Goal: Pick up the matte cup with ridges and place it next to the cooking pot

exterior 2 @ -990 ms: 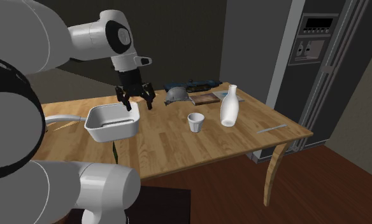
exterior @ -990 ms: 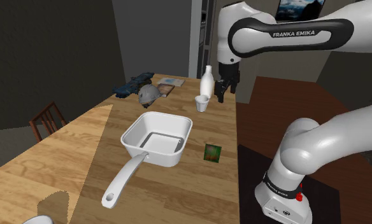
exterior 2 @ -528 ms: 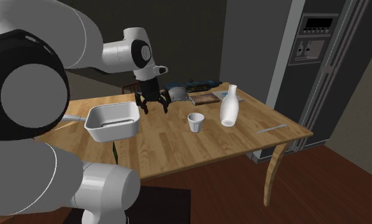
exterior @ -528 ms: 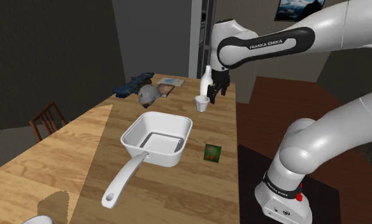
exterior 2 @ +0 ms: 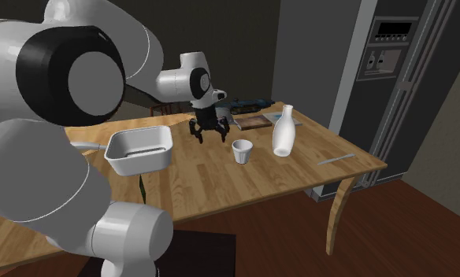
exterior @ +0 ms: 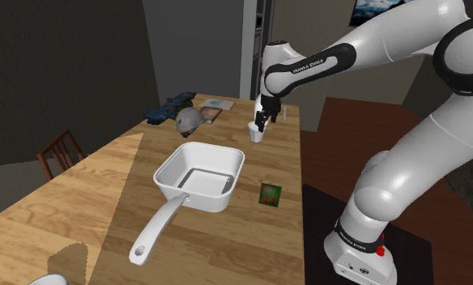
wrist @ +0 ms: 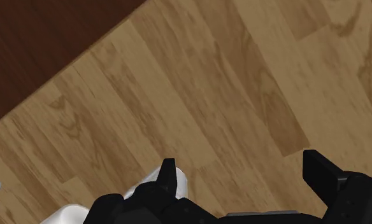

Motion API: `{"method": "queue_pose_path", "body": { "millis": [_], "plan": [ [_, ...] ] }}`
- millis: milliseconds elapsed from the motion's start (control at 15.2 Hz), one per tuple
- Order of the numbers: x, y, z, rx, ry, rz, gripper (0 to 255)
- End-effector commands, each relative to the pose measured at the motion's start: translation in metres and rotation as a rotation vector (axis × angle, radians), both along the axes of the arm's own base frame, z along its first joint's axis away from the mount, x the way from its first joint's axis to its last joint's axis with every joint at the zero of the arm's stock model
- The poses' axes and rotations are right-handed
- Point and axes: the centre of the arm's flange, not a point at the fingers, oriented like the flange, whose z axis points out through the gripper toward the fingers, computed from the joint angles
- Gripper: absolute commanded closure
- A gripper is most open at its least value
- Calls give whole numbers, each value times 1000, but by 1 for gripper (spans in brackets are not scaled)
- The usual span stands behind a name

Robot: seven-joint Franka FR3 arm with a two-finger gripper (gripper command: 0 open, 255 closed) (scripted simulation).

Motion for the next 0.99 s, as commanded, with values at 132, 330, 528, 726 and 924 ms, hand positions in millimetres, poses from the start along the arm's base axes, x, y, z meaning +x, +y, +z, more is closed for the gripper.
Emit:
{"method": "queue_pose_path", "body": {
  "millis": [132, 330, 528, 726, 924],
  "plan": [
    [39, -27, -23, 0, -33, 19, 0],
    [66, -47, -39, 0, -56, 32, 0],
    [93, -66, -55, 1, -80, 46, 0],
    [104, -73, -70, 2, -87, 50, 0],
    [106, -75, -85, 2, -87, 50, 0]
  ]
}}
